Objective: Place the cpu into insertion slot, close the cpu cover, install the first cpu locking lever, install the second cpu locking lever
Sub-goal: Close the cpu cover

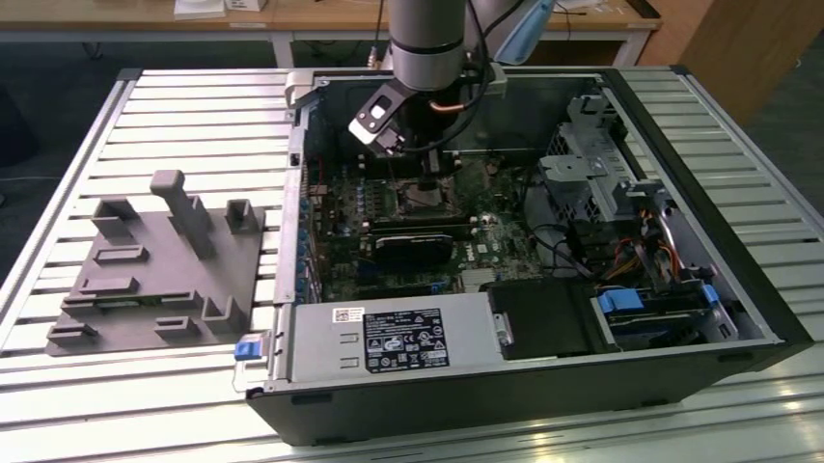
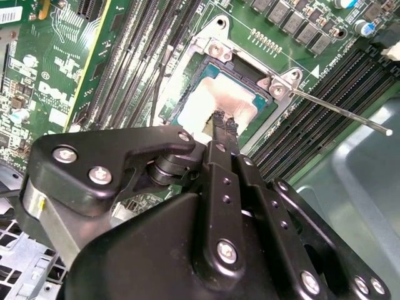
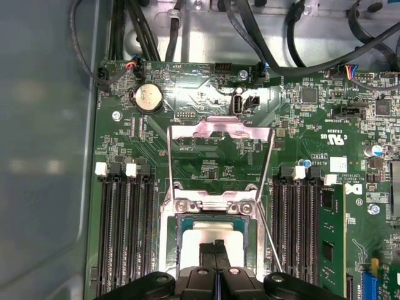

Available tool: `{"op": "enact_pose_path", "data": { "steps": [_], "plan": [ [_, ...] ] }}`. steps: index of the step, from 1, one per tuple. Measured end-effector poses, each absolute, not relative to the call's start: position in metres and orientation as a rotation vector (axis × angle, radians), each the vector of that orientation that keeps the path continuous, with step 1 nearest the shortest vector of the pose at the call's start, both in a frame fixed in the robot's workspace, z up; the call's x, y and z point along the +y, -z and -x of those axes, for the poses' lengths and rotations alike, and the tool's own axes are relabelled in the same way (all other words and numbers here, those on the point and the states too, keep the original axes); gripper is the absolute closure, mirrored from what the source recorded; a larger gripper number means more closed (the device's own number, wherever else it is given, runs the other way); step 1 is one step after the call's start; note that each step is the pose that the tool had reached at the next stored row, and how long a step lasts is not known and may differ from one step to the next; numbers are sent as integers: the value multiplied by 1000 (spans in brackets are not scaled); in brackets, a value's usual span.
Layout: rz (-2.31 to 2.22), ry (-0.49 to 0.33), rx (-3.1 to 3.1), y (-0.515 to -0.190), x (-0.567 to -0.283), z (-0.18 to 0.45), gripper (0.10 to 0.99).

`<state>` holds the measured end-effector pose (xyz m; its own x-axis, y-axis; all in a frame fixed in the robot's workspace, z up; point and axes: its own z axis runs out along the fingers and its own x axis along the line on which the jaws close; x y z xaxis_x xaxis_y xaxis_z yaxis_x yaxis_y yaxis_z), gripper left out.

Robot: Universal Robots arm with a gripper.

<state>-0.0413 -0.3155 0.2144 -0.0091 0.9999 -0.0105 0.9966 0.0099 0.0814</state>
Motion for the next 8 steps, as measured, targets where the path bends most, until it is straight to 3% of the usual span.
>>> {"op": "enact_pose_path", "data": {
  "steps": [8],
  "plan": [
    [-2165, -78, 2185, -216, -316, 41, 980]
  ]
}}
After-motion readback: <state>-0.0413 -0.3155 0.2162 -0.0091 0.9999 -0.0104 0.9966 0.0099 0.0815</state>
